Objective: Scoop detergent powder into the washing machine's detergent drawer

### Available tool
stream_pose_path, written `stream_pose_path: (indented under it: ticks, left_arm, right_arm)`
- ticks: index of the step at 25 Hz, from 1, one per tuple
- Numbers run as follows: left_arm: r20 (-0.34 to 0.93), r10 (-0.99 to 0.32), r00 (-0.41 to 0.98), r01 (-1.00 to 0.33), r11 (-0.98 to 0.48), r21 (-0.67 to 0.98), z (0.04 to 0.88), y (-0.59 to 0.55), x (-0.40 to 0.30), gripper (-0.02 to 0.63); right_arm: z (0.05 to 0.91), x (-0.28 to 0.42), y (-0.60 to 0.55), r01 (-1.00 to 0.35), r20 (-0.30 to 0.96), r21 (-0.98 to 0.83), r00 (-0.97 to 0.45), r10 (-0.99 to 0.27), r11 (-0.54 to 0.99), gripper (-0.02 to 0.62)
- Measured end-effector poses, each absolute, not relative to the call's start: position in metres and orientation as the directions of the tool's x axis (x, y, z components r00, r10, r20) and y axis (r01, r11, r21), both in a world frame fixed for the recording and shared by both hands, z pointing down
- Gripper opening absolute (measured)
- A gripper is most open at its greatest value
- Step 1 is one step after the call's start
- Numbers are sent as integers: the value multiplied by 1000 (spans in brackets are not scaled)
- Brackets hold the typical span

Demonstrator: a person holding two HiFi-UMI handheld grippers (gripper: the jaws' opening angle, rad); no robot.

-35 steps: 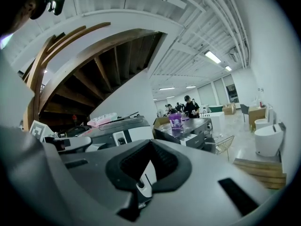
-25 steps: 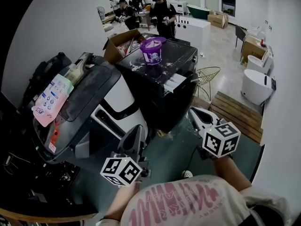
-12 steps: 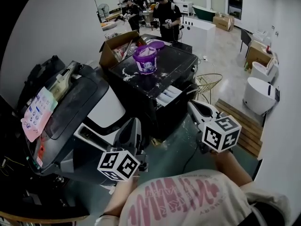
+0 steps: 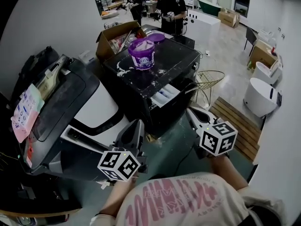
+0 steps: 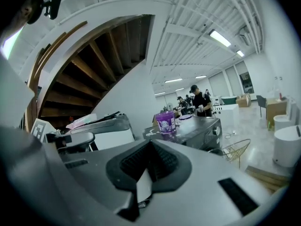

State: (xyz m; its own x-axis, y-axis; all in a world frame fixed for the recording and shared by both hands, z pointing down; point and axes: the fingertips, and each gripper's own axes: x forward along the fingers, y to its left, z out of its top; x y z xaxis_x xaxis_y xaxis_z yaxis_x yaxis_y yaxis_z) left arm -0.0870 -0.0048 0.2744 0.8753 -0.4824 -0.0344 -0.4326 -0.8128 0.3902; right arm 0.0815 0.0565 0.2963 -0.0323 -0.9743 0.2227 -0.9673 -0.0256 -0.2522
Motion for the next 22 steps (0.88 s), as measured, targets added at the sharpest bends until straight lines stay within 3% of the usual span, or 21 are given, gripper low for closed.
stream_pose_path:
  ticks: [13, 22]
  left_arm:
    - [13, -442, 897, -413, -828, 380, 292, -94, -36, 0]
    - [-21, -407, 913, -373, -857, 356, 272, -192, 6, 0]
  right_arm:
    - [330, 119, -31, -943, 275, -328, -42, -961, -52, -2]
    - [313, 154, -129, -931, 232, -359, -27, -972, -60, -2]
